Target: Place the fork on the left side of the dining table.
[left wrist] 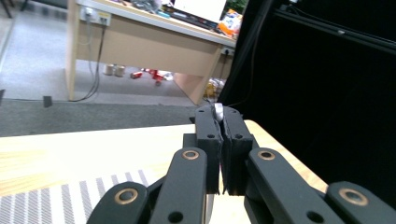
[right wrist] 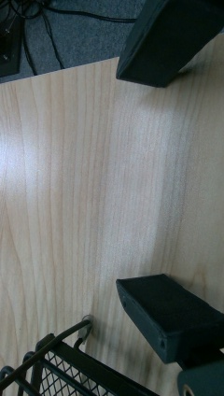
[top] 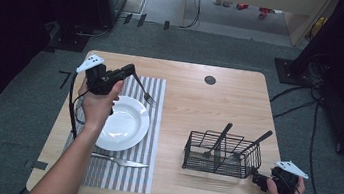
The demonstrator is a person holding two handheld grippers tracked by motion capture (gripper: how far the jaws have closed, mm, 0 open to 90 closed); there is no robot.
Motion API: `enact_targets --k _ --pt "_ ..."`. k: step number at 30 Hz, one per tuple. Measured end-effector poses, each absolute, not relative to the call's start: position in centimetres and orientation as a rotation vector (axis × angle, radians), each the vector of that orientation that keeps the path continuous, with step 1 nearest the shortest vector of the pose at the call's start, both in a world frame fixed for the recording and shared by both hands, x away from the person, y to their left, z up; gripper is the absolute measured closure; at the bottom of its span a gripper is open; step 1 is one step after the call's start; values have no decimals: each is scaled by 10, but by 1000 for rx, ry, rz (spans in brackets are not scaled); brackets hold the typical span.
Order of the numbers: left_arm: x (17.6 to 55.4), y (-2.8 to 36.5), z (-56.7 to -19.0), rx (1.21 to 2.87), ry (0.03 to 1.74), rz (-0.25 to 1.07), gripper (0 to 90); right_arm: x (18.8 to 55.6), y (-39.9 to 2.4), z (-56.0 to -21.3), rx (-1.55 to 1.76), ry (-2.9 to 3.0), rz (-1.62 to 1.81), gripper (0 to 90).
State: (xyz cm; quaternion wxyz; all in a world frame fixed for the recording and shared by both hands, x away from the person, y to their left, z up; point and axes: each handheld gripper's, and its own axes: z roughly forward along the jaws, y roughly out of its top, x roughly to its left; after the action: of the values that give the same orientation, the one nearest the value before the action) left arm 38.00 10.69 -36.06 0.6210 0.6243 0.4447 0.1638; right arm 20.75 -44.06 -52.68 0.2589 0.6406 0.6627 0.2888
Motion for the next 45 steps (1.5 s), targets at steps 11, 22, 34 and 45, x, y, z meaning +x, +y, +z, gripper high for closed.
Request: enact_targets --k 11,22,34,45 --pt "401 123 -379 1360 1112 366 893 208 -441 -527 1734 1797 783 24" --pt "418 138 -397 1262 1190 293 892 208 -441 -527 1734 1797 783 23" --pt "437 159 -430 1101 1300 213 893 208 -441 -527 1734 1797 783 23" --pt "452 164 -464 946 1385 115 892 208 -441 -527 1734 1797 783 24"
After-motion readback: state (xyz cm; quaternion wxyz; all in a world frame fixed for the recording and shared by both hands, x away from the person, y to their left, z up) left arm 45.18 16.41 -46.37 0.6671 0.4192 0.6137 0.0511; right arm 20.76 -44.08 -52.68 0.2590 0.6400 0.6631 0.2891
